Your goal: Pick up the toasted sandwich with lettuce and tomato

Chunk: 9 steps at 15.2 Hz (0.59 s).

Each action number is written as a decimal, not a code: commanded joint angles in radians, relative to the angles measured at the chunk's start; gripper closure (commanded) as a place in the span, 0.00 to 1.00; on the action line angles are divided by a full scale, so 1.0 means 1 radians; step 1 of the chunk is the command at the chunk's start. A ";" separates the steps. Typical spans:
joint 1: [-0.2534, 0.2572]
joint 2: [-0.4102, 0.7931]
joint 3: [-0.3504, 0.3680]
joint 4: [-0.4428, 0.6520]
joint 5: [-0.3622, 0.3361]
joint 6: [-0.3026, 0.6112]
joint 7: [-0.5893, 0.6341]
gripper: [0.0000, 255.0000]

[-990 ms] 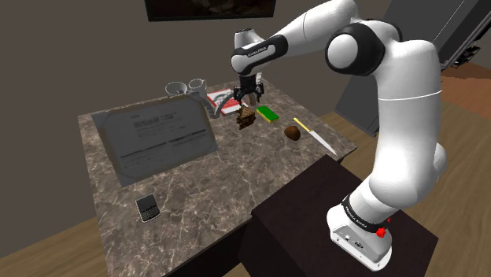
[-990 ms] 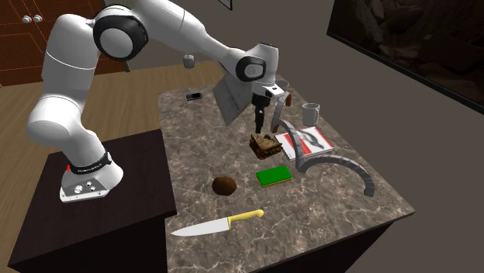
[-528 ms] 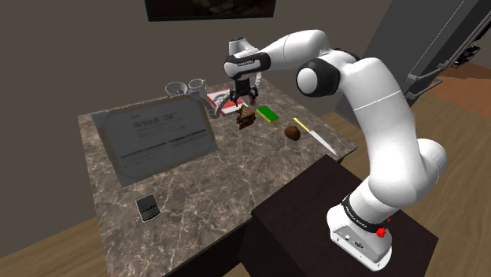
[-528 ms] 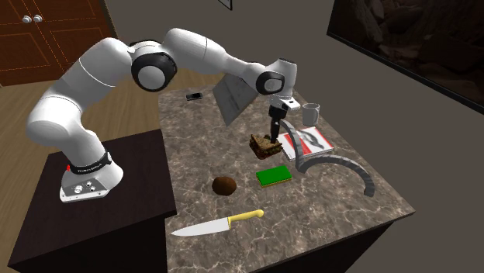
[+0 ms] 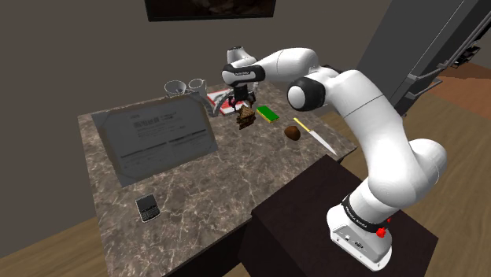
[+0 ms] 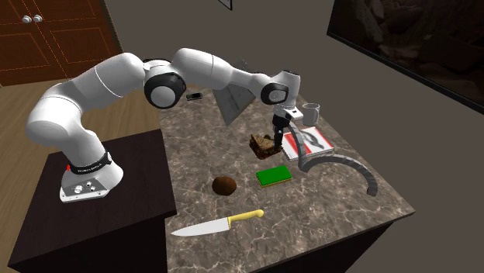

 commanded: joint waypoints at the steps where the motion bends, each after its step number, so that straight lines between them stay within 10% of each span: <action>1: -0.001 0.014 0.000 -0.006 -0.001 0.022 0.002 0.00; 3: -0.001 0.014 0.000 -0.007 -0.001 0.022 0.002 0.00; 4: -0.001 0.014 0.000 -0.007 -0.001 0.022 0.002 1.00; 9: -0.001 0.013 0.000 -0.009 -0.001 0.023 0.002 1.00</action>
